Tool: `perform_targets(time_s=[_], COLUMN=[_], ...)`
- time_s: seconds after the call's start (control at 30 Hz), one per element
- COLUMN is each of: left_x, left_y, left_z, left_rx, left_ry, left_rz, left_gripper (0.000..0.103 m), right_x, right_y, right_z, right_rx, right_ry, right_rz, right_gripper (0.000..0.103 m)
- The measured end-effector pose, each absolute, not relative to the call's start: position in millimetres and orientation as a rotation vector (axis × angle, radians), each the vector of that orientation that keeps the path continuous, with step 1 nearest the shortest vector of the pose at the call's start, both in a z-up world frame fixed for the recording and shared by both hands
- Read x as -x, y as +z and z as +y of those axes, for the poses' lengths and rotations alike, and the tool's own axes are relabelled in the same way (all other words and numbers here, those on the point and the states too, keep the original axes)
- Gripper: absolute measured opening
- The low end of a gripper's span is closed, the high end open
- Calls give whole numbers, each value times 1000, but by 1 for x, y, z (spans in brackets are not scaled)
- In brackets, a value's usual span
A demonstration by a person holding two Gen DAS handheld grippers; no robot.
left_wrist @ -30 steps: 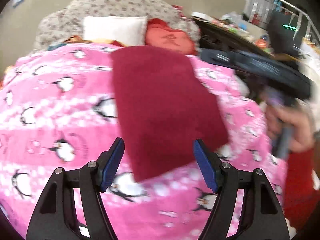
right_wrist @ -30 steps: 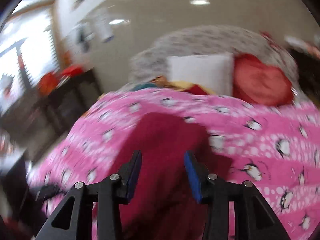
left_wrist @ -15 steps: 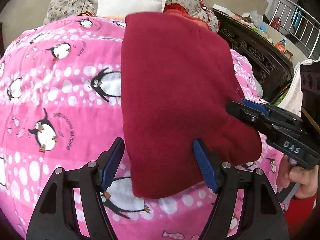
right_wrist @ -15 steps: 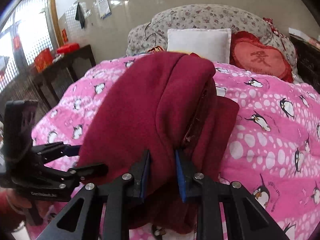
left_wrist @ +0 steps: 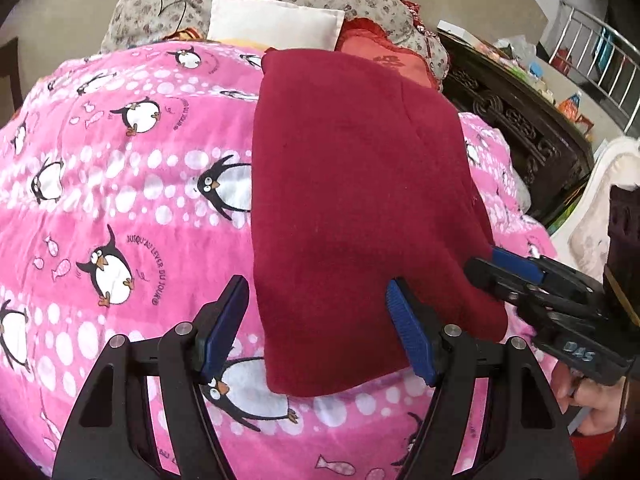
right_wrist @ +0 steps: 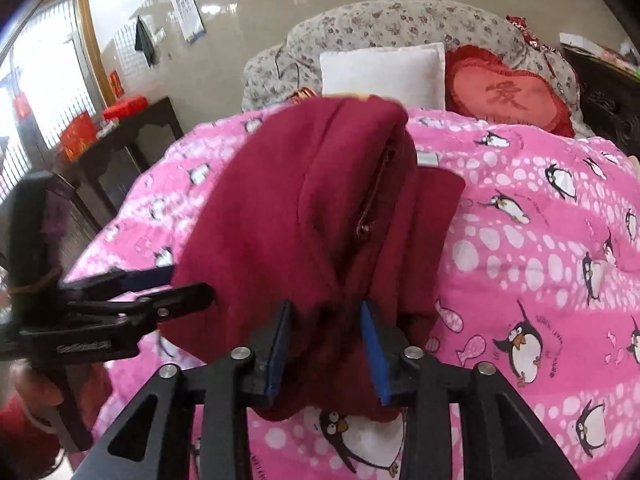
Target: Fold small clothes
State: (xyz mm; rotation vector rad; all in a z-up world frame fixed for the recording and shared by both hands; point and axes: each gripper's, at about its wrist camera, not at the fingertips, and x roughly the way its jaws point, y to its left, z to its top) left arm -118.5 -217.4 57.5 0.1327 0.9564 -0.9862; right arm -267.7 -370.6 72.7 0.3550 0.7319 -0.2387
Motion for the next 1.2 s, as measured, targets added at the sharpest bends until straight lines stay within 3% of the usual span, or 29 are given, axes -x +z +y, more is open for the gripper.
perform_targets(time_s=[0.13,0.2,0.63,1.2], left_x=[99,85,60,76], left_y=[67,67,41,48], left_z=[-212,-211,-246,-264], left_rx=[-47,23,70,-25], left_ry=[-1006,-1020,-1106,-1051], left_rz=[965,991,1072,991], left_gripper=[75,82,82,88], right_x=[279,273,224,218], right_y=[85,79,56,57], right_z=[-396,-411,-444,-440], right_rx=[-421,-479,-664,-657], right_ry=[-324,-334,-226,-244], right_rz=[630,625,632,628], right_gripper=[81,82,87,94])
